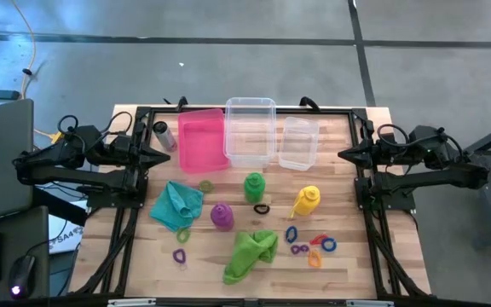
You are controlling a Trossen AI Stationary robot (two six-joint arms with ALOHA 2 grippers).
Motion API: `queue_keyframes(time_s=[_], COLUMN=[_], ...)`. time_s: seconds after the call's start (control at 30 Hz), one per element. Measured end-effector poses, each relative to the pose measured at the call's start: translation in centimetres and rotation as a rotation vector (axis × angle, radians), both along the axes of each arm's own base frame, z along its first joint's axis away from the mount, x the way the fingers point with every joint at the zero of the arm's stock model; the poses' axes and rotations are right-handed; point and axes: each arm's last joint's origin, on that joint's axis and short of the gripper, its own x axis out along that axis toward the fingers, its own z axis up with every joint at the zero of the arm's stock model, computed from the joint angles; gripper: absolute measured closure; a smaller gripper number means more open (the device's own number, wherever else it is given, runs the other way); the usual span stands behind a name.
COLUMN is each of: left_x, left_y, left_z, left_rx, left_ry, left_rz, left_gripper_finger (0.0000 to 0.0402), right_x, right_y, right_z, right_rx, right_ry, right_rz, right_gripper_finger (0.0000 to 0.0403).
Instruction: Pick & Place Sports Items
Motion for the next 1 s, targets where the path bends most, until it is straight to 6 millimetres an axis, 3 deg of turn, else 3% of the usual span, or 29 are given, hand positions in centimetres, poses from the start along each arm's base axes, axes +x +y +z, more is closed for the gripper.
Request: queue_keyframes(time_s=[0.7, 1.0], left_x=[0.0, -0.2], left_y=[0.0, 0.0], left_z=[0.0, 1.3], left_rx=[0.000, 0.234], left_ry=[0.000, -0.123], left_rz=[0.000, 0.016], left_gripper_finger=[0.0395, 0.0395], right_x=[0.0, 0.0], right_y=[0.0, 0.0], right_z=[0.0, 0.3], right_rx=[0.000, 0.026], right_ry=[-0.001, -0.026], right_rz=[0.001, 0.000], right_gripper_finger=[0.0403, 0.0403])
